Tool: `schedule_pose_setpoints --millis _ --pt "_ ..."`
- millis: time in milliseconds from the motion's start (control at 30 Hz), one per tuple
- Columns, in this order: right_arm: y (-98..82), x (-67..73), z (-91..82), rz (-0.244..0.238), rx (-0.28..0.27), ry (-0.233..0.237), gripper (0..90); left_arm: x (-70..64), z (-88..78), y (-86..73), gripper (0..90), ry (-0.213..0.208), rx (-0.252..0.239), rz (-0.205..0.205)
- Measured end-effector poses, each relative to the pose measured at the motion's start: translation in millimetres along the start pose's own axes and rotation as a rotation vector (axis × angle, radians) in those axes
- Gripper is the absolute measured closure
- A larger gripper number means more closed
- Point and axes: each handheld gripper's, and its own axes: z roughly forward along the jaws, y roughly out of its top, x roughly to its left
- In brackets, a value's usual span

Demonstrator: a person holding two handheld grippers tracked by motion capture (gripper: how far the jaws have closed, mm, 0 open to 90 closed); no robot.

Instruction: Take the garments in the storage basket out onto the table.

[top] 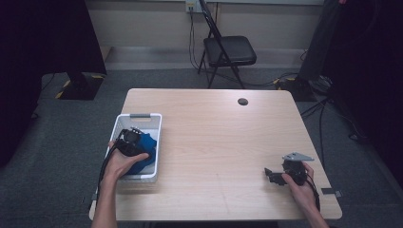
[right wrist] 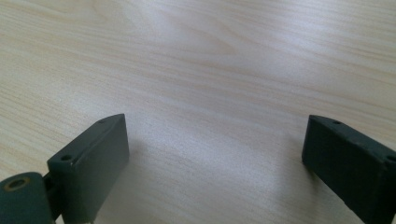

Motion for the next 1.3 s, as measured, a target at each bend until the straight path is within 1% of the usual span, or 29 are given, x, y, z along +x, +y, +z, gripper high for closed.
schedule_pose_setpoints --millis 33,67,100,133,200,233,267,300,333,400,467,500,533,600,633,700,733,800,867,967,1033,1100,1200,1267,1300 --pt "0.0 0.0 0.0 -0.001 0.0 0.0 6.2 -2.5 1.5 0.2 0.0 0.013 0.001 0.011" --pt "0.0 -0.1 0.0 -0.001 0.0 0.001 6.2 -3.2 2.4 -0.2 0.0 0.015 -0.009 0.01" --pt "0.0 -0.1 0.0 -0.001 0.0 0.001 6.2 -3.0 2.7 -1.3 0.0 0.013 -0.021 0.006" --pt "0.0 0.0 0.0 -0.001 0.0 0.001 6.2 -2.2 2.5 -2.0 0.0 0.007 -0.026 0.011" --pt "0.0 0.0 0.1 -0.002 0.0 0.002 6.2 -1.5 2.2 -1.2 0.2 0.006 -0.019 0.012" --pt "0.0 0.0 0.0 -0.002 0.0 0.002 6.2 -1.4 1.2 -0.5 2.1 0.01 -0.021 -0.002" --pt "0.0 0.0 0.0 -0.002 0.0 0.002 6.2 -0.5 -0.7 -0.5 14.3 0.014 -0.029 -0.011" --pt "0.0 0.0 0.0 -0.002 0.0 0.002 6.2 0.9 -2.8 -0.8 14.3 0.022 -0.035 -0.016" --pt "0.0 0.0 0.0 -0.002 0.0 0.002 6.2 1.9 -4.1 -1.4 20.5 0.026 -0.038 -0.019" --pt "0.0 0.0 0.0 -0.002 0.0 0.002 6.2 1.5 -5.4 -2.3 26.8 0.025 -0.049 -0.018" --pt "0.0 0.0 0.0 -0.002 0.0 0.002 6.2 0.0 -7.2 -1.7 38.6 0.023 -0.058 0.003" --pt "0.0 0.0 0.1 -0.002 0.0 0.002 6.2 -0.7 -7.4 -1.6 43.1 0.021 -0.062 0.0" --pt "0.0 0.0 0.1 -0.002 0.0 0.002 6.2 -0.7 -7.6 -1.3 47.1 0.02 -0.065 0.006" --pt "0.1 0.0 0.1 -0.002 0.0 0.002 6.2 -0.7 -7.9 -1.0 54.3 0.026 -0.067 -0.005" --pt "0.0 0.0 0.1 -0.002 0.0 0.002 6.2 -0.8 -8.0 -1.1 55.8 0.03 -0.069 -0.011" --pt "0.0 0.0 0.1 -0.002 0.0 0.002 6.2 -0.4 -8.2 -0.8 59.6 0.036 -0.067 -0.009" --pt "0.0 0.0 0.1 -0.002 0.0 0.002 6.1 -0.4 -8.2 -0.8 60.9 0.037 -0.067 -0.011" --pt "0.0 0.0 0.1 -0.002 0.0 0.003 6.2 -1.0 -8.3 -0.2 61.2 0.039 -0.062 -0.003" --pt "0.0 0.0 0.1 -0.002 0.0 0.002 6.1 -0.5 -8.6 0.3 61.4 0.038 -0.055 -0.003" --pt "0.0 0.0 0.1 -0.002 0.0 0.002 6.2 -0.4 -8.7 0.2 61.5 0.037 -0.057 -0.01" --pt "0.0 0.0 0.1 -0.002 0.0 0.002 6.2 -1.4 -8.5 -0.1 61.5 0.042 -0.06 -0.007" --pt "0.1 0.0 0.1 -0.002 0.0 0.002 6.1 -1.1 -8.7 0.0 61.6 0.04 -0.059 -0.018" --pt "0.1 0.0 0.1 -0.002 0.0 0.002 6.1 -1.0 -9.1 0.7 64.7 0.051 -0.054 -0.022" --pt "0.2 0.0 0.2 -0.002 0.0 0.003 6.1 -1.1 -9.3 1.3 67.2 0.059 -0.05 -0.039" --pt "0.2 0.0 0.2 -0.002 0.0 0.002 6.1 -1.4 -9.6 2.0 67.8 0.063 -0.044 -0.036"
